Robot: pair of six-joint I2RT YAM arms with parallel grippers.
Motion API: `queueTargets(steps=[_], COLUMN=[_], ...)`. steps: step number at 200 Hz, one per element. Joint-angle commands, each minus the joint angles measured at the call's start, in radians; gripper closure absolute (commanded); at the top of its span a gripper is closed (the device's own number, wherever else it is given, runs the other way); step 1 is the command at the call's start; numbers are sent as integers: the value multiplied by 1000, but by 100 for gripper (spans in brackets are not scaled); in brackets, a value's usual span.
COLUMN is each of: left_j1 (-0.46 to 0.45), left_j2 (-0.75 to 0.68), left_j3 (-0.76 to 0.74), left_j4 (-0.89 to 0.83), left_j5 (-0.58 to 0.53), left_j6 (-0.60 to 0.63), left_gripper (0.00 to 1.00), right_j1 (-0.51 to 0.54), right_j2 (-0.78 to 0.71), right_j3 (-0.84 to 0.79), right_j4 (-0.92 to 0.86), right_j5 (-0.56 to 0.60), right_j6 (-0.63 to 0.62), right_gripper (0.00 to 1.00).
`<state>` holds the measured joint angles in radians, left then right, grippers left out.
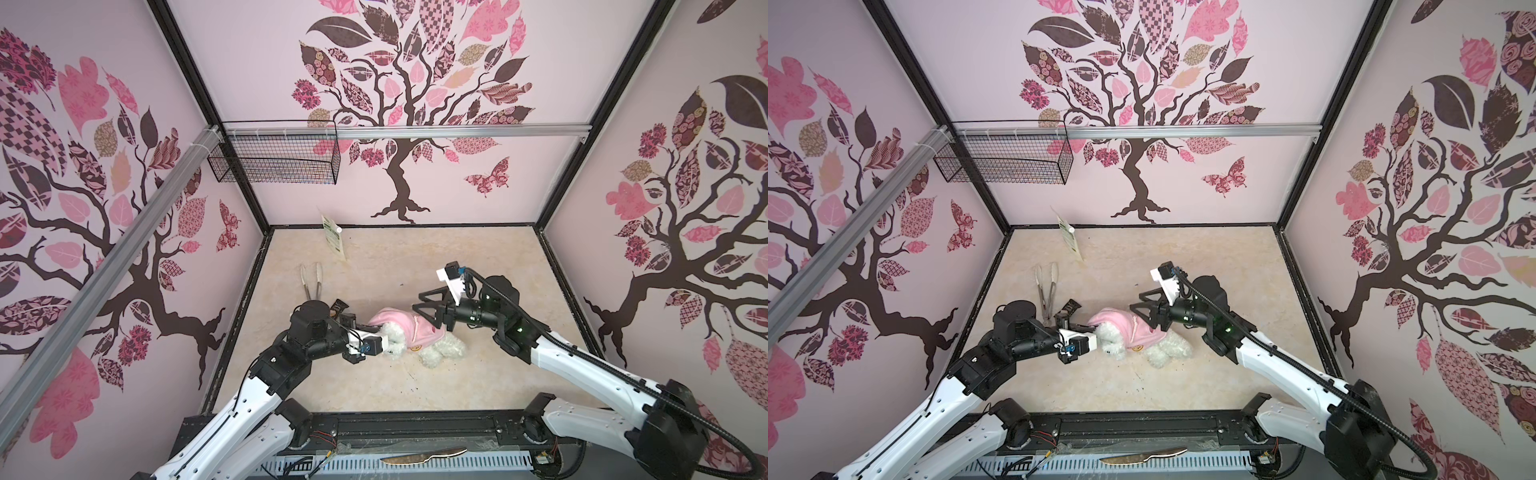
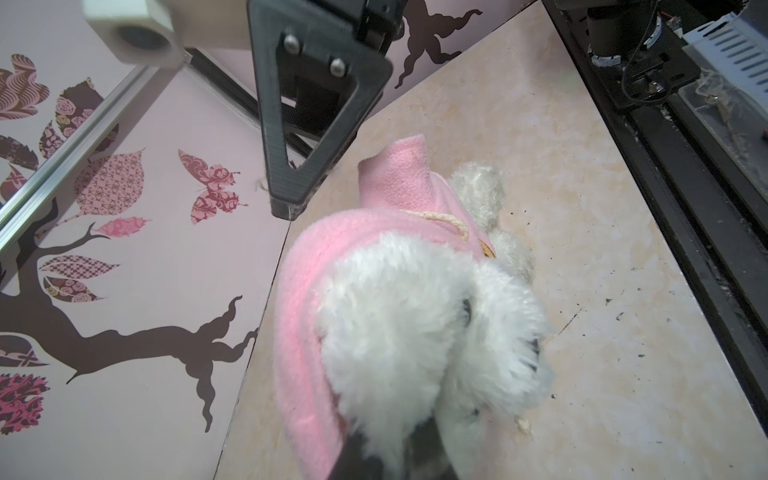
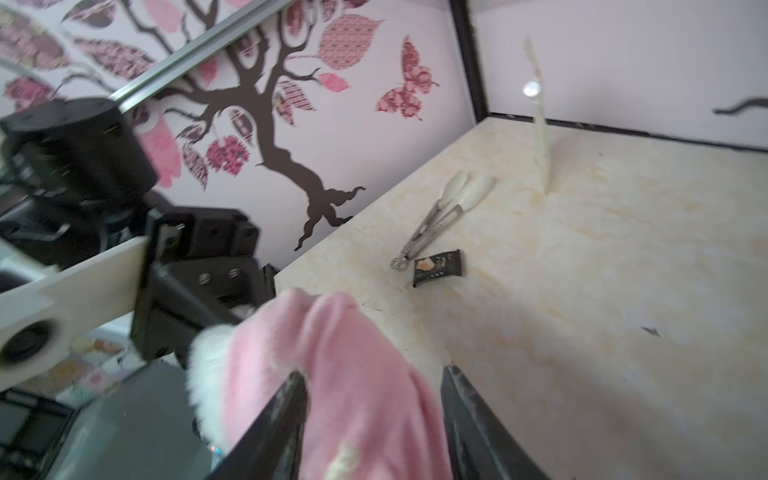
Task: Dress the teddy bear
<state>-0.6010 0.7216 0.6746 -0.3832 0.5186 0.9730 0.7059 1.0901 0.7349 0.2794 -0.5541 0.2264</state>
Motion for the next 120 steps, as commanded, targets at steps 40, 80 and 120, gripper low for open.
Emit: queueTargets(steps=[40, 80, 120], left_j1=[-2, -3, -3], left_j2=[11, 12, -4], left_j3=[-2, -3, -11], left_j4=[24, 24, 22], left_j5=[20, 20, 43], left_j6=[-23, -18, 6], left_gripper=[100, 100, 100], right_j1=[82, 83, -23], right_j2=[98, 140, 164], right_j3=[110, 131, 100], right_j4=[-112, -108, -75], right_j5=[-17, 44, 62], right_j6=[-151, -81, 114], right_gripper=[68, 99, 100])
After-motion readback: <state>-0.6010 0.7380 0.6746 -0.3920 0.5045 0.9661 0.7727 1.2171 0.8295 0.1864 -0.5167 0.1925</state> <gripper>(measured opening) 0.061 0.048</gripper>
